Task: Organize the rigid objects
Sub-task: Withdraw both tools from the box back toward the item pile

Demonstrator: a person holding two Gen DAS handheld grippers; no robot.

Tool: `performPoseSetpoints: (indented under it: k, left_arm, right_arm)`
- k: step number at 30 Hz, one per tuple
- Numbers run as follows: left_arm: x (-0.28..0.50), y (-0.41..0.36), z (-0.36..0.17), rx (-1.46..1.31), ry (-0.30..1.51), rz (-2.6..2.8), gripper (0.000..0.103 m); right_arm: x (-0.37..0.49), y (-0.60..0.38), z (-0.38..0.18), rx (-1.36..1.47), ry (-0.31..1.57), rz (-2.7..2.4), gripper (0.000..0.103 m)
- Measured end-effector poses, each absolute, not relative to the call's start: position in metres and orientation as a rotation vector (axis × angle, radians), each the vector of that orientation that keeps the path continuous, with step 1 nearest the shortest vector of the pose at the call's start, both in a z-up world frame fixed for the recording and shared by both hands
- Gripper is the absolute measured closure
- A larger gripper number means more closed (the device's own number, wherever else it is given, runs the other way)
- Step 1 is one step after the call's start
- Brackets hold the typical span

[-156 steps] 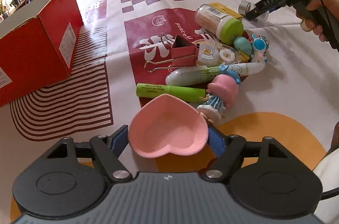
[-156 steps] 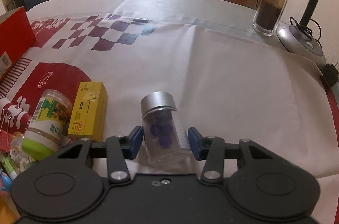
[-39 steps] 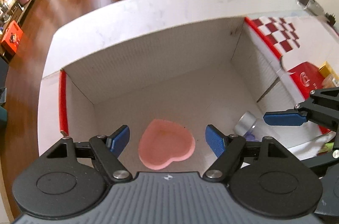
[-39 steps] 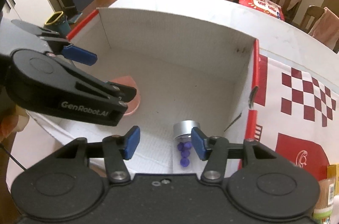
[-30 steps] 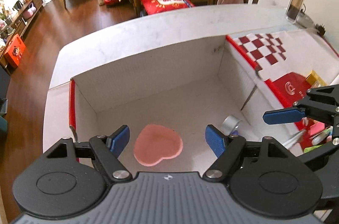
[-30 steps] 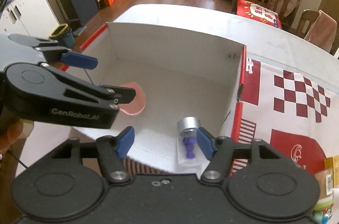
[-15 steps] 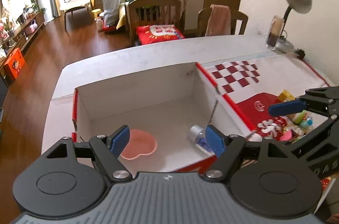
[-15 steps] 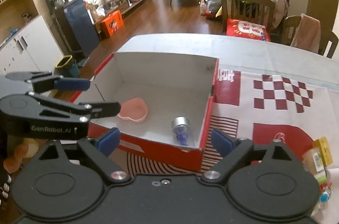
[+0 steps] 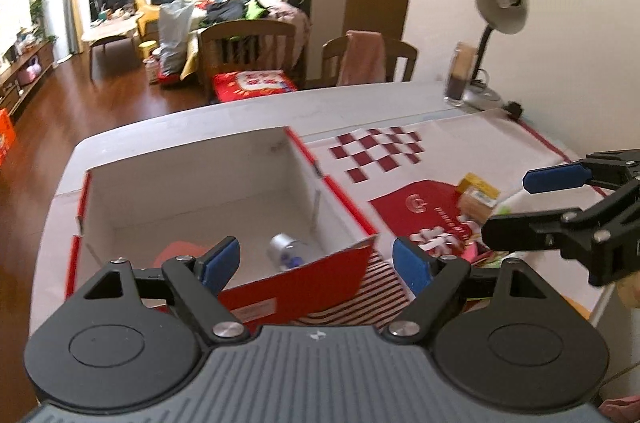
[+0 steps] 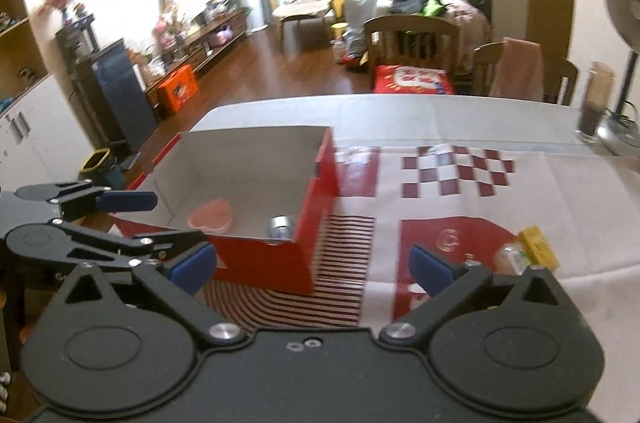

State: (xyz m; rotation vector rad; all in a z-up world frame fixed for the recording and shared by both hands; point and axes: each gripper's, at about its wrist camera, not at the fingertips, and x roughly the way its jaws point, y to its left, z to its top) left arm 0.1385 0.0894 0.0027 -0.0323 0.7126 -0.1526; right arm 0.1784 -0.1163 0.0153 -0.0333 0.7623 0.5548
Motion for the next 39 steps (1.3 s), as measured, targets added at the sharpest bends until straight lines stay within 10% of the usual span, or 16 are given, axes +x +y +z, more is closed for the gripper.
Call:
performPoseSetpoints:
  k: [39]
  left_arm:
    - [0.174, -0.069, -0.135, 0.159, 0.752, -0.422, 0.000]
  right_arm:
    - [0.173, -0.254, -0.102, 0.058, 0.926, 0.146, 0.008]
